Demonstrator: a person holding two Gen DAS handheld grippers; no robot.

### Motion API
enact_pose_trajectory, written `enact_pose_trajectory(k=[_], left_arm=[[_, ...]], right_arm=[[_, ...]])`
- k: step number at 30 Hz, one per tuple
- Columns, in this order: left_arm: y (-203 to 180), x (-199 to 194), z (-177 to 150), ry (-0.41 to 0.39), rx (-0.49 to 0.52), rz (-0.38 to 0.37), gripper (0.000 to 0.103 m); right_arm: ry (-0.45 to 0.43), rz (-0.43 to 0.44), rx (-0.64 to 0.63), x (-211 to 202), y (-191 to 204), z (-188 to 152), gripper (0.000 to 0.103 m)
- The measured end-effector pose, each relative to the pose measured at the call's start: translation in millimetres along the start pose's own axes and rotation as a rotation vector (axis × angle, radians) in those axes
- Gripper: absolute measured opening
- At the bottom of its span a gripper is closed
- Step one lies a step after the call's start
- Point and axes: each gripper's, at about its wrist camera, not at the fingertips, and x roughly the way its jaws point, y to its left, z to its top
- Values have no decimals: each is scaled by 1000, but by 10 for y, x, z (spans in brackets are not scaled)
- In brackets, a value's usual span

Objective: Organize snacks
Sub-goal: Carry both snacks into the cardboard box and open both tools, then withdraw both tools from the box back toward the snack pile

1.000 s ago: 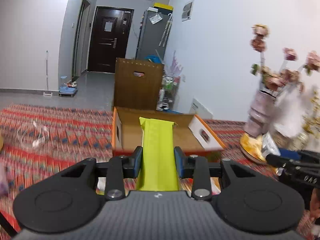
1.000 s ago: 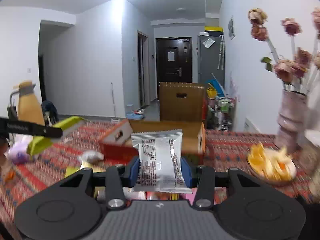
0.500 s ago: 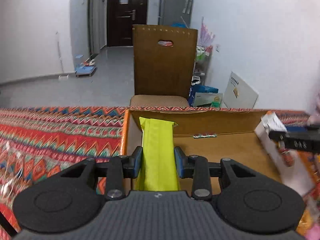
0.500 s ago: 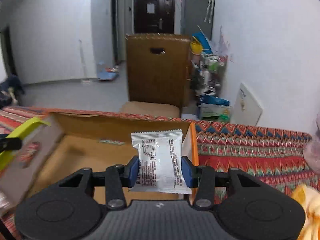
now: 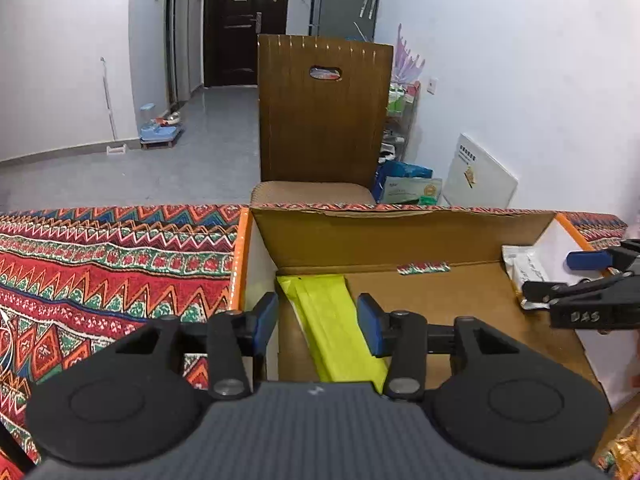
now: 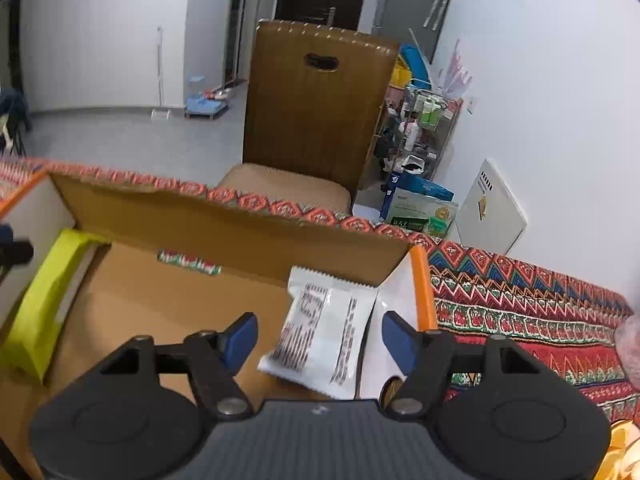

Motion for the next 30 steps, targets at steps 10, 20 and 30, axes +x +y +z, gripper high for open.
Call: enact_pose_trajectory(k=[10, 20, 30], left_arm=[[24, -1311, 165, -70, -13, -9, 79], [-168, -2921, -325, -221, 13, -30, 92], [-458, -4217, -1618, -391, 59, -88, 101]], right_arm=[[-111, 3, 39, -1043, -140, 43, 88], [-252, 70, 128, -2541, -298, -640, 96], [-418, 155, 193, -3781, -245, -1915, 103]])
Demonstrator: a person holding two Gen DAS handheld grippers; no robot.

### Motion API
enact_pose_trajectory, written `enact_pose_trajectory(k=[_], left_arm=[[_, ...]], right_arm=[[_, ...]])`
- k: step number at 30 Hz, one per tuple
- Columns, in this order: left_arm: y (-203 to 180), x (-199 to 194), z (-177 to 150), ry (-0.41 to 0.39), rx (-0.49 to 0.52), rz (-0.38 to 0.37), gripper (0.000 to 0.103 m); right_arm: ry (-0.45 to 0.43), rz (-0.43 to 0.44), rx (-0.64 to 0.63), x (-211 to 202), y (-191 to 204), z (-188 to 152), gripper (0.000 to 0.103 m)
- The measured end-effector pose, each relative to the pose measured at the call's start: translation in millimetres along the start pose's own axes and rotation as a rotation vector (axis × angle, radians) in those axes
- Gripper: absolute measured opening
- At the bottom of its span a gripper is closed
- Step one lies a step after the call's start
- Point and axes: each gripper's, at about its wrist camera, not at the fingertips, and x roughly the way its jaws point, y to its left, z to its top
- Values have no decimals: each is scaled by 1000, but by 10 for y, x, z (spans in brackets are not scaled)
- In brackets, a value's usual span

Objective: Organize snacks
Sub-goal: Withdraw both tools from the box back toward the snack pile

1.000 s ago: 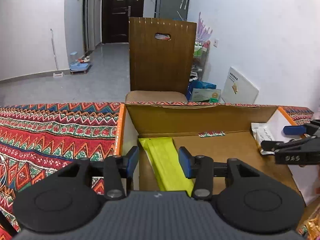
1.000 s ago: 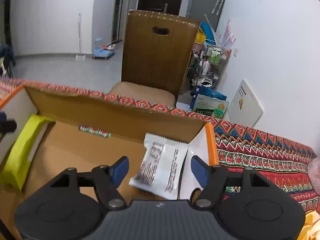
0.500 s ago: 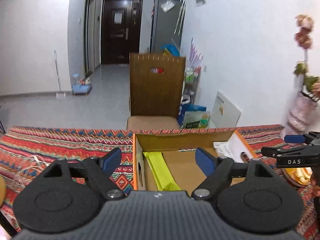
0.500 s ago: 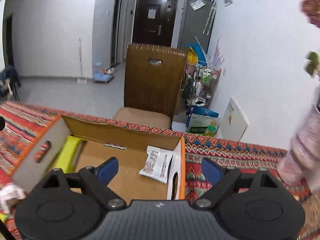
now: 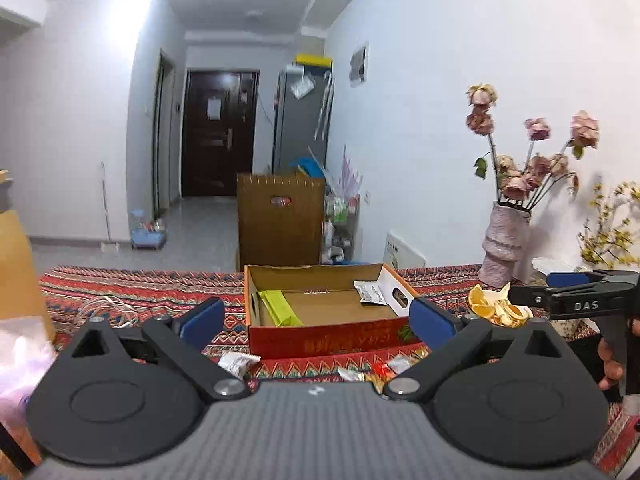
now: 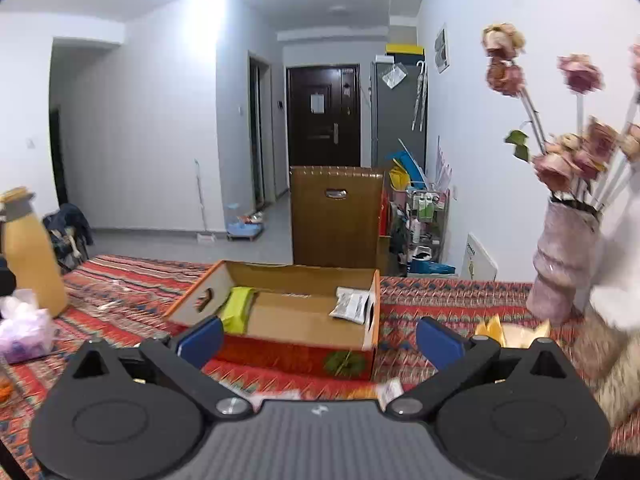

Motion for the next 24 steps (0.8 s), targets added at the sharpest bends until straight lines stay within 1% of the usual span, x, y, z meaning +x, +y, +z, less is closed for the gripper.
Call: enact_pose_trajectory(k=[3, 6, 7, 8, 10, 14, 16, 19, 21, 24], left_arm=[[-106, -290, -287, -32, 12, 16, 103], [-166, -510, -609, -26, 6, 21, 103], [-181, -567, -720, -23, 7, 19, 103], [-191, -612, -866, -13, 1, 20, 103], [-185, -697, -1130, 25, -29, 17, 103], [-202, -703, -1591, 123, -76, 19, 103], [-214, -674, -1746, 152, -67, 26, 103], [-196, -630, -1916, 199, -49, 38, 103], [-187, -572, -1956, 224, -44, 41, 103], [-161, -509, -1958, 223, -46, 47, 103]], right_arm=[[-33, 12, 14, -348, 37, -315, 103], [-50, 26, 42, -623, 78, -688, 103], [-41, 30, 62, -699, 87, -811, 103], [-32, 37, 85, -781, 95, -971, 103], [-15, 35, 79, -909, 162, -1242, 103], [1, -22, 61, -1074, 328, -1803, 103], [22, -21, 70, -1107, 388, -2070, 103], [59, -16, 51, -1060, 452, -2312, 103], [84, -25, 22, -1019, 492, -2412, 103], [122, -26, 16, -918, 506, -2456, 103]])
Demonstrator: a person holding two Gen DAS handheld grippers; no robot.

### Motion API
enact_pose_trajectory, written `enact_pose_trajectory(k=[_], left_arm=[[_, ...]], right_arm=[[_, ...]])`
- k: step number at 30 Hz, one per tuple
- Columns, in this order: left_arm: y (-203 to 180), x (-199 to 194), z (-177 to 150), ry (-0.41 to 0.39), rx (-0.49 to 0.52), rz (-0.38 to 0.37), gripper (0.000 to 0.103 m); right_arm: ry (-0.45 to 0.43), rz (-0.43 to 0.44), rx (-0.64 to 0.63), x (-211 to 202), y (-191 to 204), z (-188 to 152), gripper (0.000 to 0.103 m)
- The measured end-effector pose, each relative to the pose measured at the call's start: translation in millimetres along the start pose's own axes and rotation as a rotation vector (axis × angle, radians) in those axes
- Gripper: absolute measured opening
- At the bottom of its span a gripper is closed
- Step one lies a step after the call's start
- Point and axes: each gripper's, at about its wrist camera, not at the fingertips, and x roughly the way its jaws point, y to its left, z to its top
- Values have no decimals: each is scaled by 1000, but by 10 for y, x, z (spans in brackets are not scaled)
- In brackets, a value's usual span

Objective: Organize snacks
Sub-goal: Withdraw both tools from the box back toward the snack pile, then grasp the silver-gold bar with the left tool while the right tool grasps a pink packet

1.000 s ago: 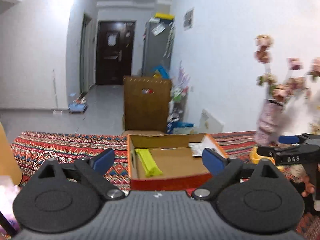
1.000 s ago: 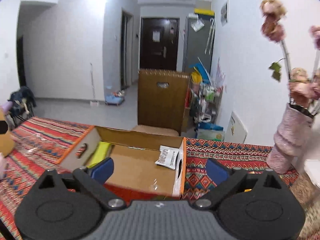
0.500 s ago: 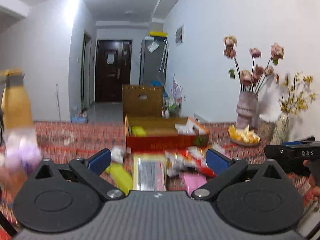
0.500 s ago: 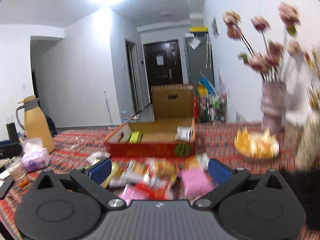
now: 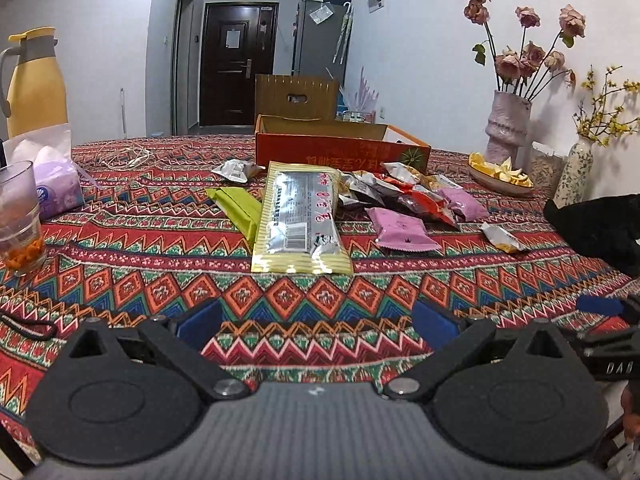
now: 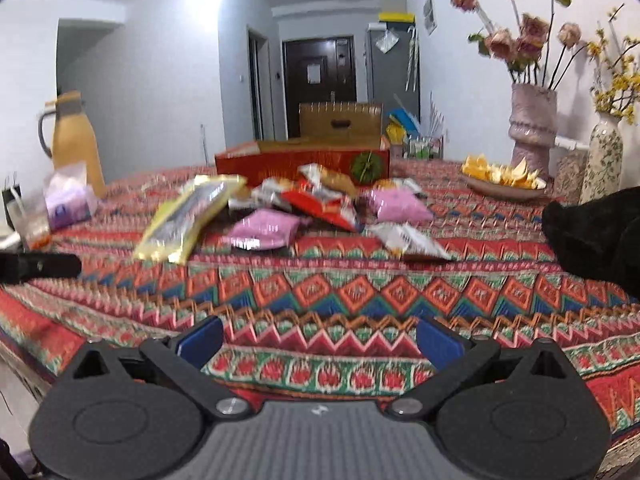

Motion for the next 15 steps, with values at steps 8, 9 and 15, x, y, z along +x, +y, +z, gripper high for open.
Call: enact_pose_trajectory(k=[8, 9, 15], left_arm=[[3, 443, 279, 8, 14, 18, 103], [-5, 530, 340, -3, 19, 18, 103], [-14, 1299, 717, -18, 71, 27, 94]], right_arm=[[16, 36, 17, 253, 15, 148, 103], [16, 39, 20, 285, 13, 182, 103], [20, 60, 28, 569, 57, 451, 97]])
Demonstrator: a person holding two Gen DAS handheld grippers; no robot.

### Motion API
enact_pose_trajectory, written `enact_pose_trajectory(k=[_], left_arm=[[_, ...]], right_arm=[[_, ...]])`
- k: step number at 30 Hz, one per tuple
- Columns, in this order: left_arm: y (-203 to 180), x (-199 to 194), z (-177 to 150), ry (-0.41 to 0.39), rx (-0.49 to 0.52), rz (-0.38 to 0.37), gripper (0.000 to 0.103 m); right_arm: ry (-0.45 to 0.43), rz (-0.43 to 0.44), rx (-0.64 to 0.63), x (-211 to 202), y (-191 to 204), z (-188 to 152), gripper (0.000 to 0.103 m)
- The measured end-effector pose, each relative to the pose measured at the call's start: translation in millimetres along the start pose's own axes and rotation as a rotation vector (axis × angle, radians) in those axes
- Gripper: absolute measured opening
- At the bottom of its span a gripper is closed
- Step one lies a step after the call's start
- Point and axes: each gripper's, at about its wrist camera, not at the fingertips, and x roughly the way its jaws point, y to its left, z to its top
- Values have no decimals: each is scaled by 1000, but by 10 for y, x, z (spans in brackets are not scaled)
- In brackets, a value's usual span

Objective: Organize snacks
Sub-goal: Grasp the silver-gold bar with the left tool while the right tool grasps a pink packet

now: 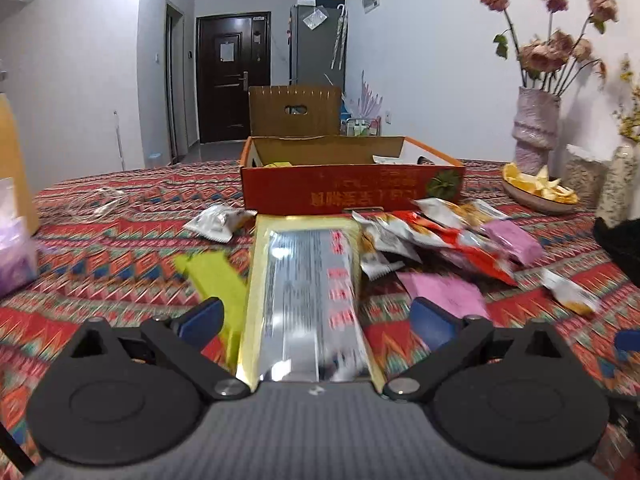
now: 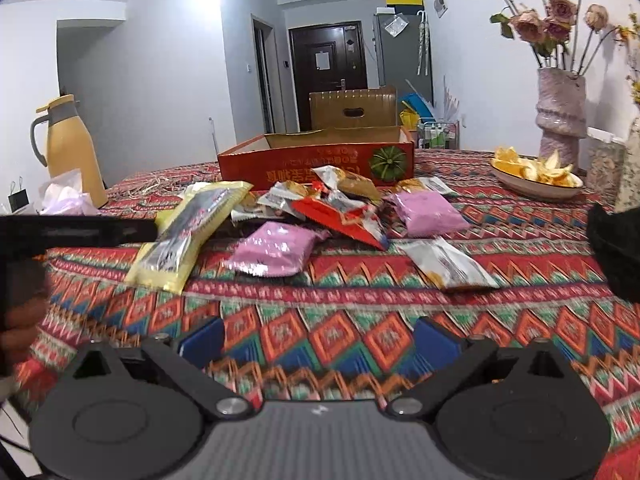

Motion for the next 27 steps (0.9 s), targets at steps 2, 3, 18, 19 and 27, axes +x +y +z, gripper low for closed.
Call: enact_pose_trajectory(k=[2, 3, 18, 19, 27], left_arm=[[37, 250, 74, 51, -4, -11, 83], [59, 341, 93, 71, -11, -24, 81], [303, 44, 66, 51, -103, -99, 28], [327, -43, 62, 42, -113, -96, 28], [377, -582, -33, 39, -157, -104, 27]], right_arm=[[14, 3, -1, 96, 27, 90, 92], [17, 4, 1, 136, 39, 132, 91], [130, 23, 26, 1214, 316, 605, 87], [136, 24, 24, 1283, 354, 611, 87], [148, 3, -50, 1264, 495, 519, 61]])
